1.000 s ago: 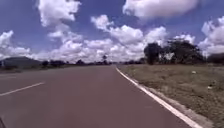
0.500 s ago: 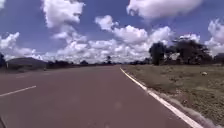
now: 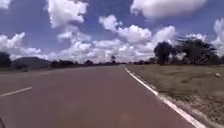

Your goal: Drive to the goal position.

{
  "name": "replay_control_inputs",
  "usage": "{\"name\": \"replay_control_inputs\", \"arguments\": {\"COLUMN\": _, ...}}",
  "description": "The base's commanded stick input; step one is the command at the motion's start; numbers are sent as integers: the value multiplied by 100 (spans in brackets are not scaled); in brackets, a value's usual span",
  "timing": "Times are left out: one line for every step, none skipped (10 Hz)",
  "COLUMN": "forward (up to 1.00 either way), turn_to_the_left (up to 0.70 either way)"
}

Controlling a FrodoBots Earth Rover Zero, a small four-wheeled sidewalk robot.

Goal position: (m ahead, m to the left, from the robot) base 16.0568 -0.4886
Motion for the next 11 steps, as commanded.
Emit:
{"name": "replay_control_inputs", "arguments": {"forward": 100, "turn_to_the_left": 0}}
{"name": "replay_control_inputs", "arguments": {"forward": 100, "turn_to_the_left": 0}}
{"name": "replay_control_inputs", "arguments": {"forward": 100, "turn_to_the_left": 0}}
{"name": "replay_control_inputs", "arguments": {"forward": 100, "turn_to_the_left": 0}}
{"name": "replay_control_inputs", "arguments": {"forward": 100, "turn_to_the_left": 0}}
{"name": "replay_control_inputs", "arguments": {"forward": 100, "turn_to_the_left": 0}}
{"name": "replay_control_inputs", "arguments": {"forward": 100, "turn_to_the_left": 0}}
{"name": "replay_control_inputs", "arguments": {"forward": 100, "turn_to_the_left": 0}}
{"name": "replay_control_inputs", "arguments": {"forward": 100, "turn_to_the_left": 0}}
{"name": "replay_control_inputs", "arguments": {"forward": 100, "turn_to_the_left": 0}}
{"name": "replay_control_inputs", "arguments": {"forward": 100, "turn_to_the_left": 0}}
